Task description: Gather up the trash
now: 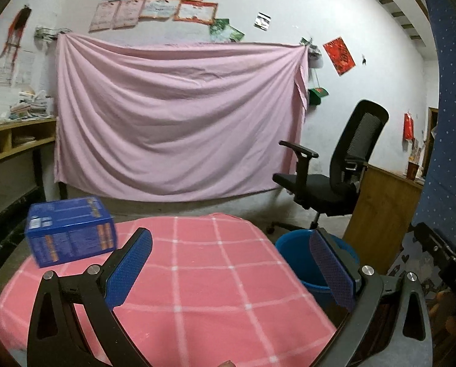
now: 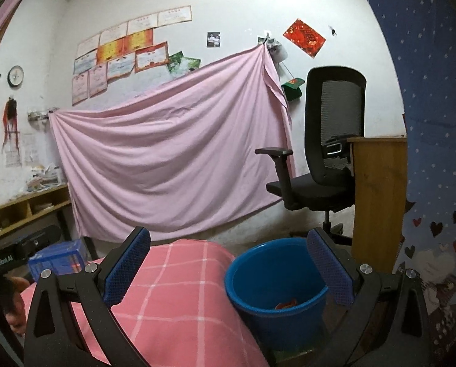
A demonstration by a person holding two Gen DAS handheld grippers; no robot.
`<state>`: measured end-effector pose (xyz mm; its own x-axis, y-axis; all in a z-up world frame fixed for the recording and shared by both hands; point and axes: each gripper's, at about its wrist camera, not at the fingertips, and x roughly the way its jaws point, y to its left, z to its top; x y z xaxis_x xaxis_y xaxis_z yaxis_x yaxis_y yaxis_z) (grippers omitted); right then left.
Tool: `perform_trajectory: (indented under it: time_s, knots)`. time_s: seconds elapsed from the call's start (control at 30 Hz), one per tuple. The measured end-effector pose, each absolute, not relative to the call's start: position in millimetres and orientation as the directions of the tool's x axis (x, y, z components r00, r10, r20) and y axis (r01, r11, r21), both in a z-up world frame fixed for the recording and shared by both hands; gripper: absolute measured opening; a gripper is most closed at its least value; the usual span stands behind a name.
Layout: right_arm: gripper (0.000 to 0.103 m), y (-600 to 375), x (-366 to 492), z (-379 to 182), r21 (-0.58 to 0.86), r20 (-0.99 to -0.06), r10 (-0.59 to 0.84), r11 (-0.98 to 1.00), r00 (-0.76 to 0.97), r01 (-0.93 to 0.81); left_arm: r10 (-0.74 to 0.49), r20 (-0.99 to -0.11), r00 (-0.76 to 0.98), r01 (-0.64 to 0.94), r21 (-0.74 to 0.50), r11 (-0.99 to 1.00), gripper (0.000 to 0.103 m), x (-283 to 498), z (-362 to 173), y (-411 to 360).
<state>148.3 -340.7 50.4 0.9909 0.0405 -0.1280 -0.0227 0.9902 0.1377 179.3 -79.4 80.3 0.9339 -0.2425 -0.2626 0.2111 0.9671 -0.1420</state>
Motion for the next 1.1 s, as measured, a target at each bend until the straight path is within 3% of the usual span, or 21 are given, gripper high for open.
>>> perform_trajectory:
  time_s: [0.5,1.1]
  knots:
    - [0.103,-297.4,78.6,48.9,0.094,-0.075,-0.014,0.995,0.997,0.021,-0.229,-0.254,0.940,0.200,-0.135,0.971,0.101,115.1,65.5,-44.8]
    - [0.103,-259.0,41.2,7.7,0.061,-0.110,-0.055,0.996,0.992,0.062,-0.163,-0.225,0.961,0.147,-0.083,0.986,0.101,72.2,31.1,-26.8]
